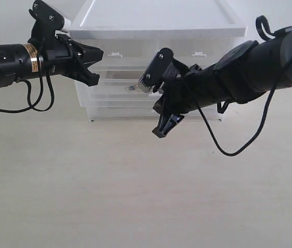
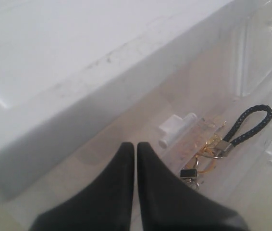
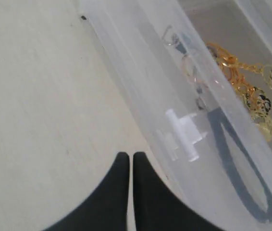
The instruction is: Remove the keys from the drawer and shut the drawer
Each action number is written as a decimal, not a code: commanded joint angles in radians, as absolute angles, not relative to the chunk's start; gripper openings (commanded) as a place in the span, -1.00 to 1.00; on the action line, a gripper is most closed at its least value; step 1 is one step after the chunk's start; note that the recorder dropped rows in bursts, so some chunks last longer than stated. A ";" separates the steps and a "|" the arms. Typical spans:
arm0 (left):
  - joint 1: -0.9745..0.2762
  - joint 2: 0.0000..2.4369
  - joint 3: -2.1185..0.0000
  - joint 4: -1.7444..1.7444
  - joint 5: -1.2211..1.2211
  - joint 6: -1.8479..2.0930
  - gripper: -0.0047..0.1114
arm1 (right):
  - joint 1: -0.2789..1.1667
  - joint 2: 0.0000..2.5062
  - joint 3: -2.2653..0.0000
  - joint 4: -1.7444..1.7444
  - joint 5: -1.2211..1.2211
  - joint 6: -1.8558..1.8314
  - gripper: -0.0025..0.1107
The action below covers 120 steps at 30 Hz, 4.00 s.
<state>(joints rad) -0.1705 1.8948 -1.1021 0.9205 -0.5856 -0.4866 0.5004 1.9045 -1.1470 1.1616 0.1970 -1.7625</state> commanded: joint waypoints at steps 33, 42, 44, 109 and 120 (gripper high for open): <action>-0.149 1.891 -1.140 0.766 -0.522 -0.528 -0.85 | 0.469 1.906 -1.259 1.011 0.099 -1.646 -0.96; -0.149 1.891 -1.140 0.766 -0.522 -0.528 -0.85 | 0.469 2.002 -1.365 0.672 0.390 -1.342 -0.96; -0.149 1.891 -1.140 0.766 -0.522 -0.528 -0.85 | 0.469 2.001 -1.365 0.476 0.416 -1.169 -0.96; -0.149 1.891 -1.140 0.743 -0.522 -0.546 -0.85 | 0.683 1.865 -1.608 0.000 1.001 -0.771 -0.19; -0.149 1.891 -1.140 0.743 -0.522 -0.569 -0.85 | 0.683 1.979 -1.608 -0.107 0.905 -0.757 -0.20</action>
